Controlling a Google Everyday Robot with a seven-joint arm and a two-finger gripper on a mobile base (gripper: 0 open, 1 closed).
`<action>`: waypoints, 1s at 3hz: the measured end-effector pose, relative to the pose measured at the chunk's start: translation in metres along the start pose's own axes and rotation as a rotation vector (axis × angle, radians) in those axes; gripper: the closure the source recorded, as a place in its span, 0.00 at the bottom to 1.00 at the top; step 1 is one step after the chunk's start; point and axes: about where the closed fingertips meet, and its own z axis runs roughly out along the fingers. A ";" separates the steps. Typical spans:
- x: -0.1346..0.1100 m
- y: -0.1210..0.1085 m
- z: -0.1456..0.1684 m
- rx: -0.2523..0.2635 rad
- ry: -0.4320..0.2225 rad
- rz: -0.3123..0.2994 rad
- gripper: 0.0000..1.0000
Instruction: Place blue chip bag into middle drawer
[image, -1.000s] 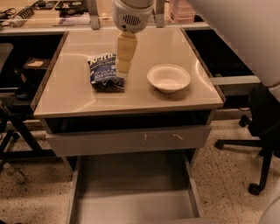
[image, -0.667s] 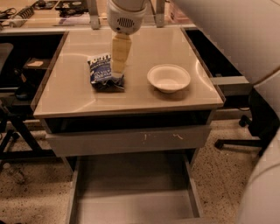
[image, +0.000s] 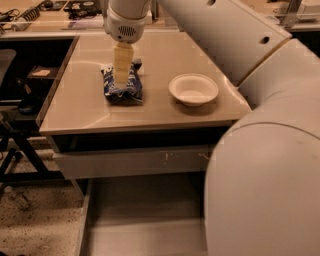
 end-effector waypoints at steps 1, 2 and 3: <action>-0.004 -0.005 0.022 -0.048 -0.016 -0.002 0.00; -0.006 -0.009 0.040 -0.080 -0.025 -0.003 0.00; -0.002 -0.014 0.058 -0.104 -0.024 0.010 0.00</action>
Offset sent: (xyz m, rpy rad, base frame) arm 0.0264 0.0210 -0.0415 0.0064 0.1171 0.0456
